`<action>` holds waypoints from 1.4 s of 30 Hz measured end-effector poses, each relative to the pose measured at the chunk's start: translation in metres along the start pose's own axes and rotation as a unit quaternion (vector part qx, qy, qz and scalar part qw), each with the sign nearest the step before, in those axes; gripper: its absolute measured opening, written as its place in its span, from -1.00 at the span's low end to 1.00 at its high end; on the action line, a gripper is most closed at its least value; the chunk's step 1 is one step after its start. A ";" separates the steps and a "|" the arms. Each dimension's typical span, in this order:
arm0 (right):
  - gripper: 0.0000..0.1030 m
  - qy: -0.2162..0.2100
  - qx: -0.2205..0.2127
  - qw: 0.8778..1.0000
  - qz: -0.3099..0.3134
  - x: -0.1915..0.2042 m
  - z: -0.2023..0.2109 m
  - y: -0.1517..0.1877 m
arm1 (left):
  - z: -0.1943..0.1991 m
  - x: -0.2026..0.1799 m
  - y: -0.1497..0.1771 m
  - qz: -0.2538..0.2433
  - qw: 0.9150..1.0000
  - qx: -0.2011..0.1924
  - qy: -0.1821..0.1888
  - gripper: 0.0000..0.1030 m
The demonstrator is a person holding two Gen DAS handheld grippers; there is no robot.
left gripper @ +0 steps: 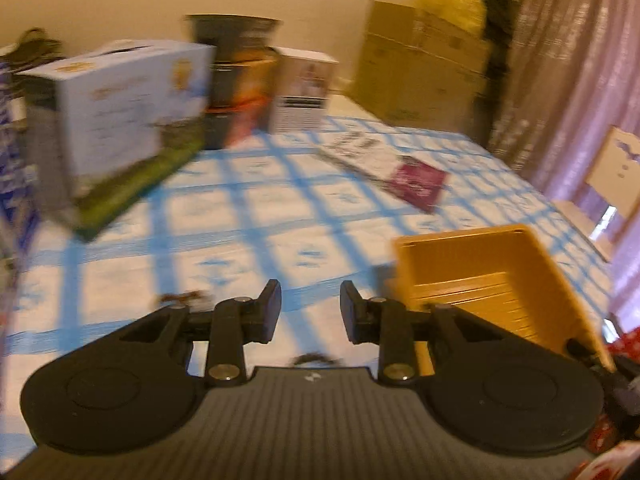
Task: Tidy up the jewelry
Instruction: 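Move the open left tool back over the remaining bead strands, then close the left tool on a brown wooden bead strand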
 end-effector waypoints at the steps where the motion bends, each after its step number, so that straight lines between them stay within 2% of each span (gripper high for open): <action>1: -0.92 0.000 0.000 1.000 0.001 0.000 0.000 0.000 | 0.005 0.010 0.005 0.002 1.000 0.003 -0.009 -0.45; 5: -0.92 0.001 0.001 1.000 0.004 -0.001 0.000 0.000 | 0.017 0.041 0.035 0.012 0.999 0.026 -0.046 -0.45; 9: -0.92 0.003 0.003 1.000 0.007 -0.002 -0.001 0.000 | 0.023 0.057 0.071 0.033 0.996 0.058 -0.061 -0.45; 17: -0.93 0.003 0.003 1.000 0.010 0.000 -0.001 0.001 | 0.026 0.052 0.112 0.039 0.993 0.095 -0.056 -0.46; 29: -0.93 0.004 0.003 1.000 0.011 0.001 0.000 0.000 | 0.008 0.024 0.115 0.002 0.994 0.101 -0.039 -0.46; 37: -0.93 0.004 0.003 1.000 0.010 0.001 0.000 0.001 | -0.002 0.027 0.111 -0.009 0.994 0.095 -0.049 -0.46; 42: -0.93 0.004 0.004 1.000 0.010 0.000 0.000 0.001 | -0.014 0.030 0.105 -0.041 0.993 0.090 -0.058 -0.62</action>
Point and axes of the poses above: each gripper's, at about its wrist camera, not at the fingertips, and z roughly against the way its jaws point, x to its left, y to its underside, the point moved 8 cm from there along -z, roughly the way its jaws point, and after that the axes turned 10 degrees about -z, right-handed, at the moved point
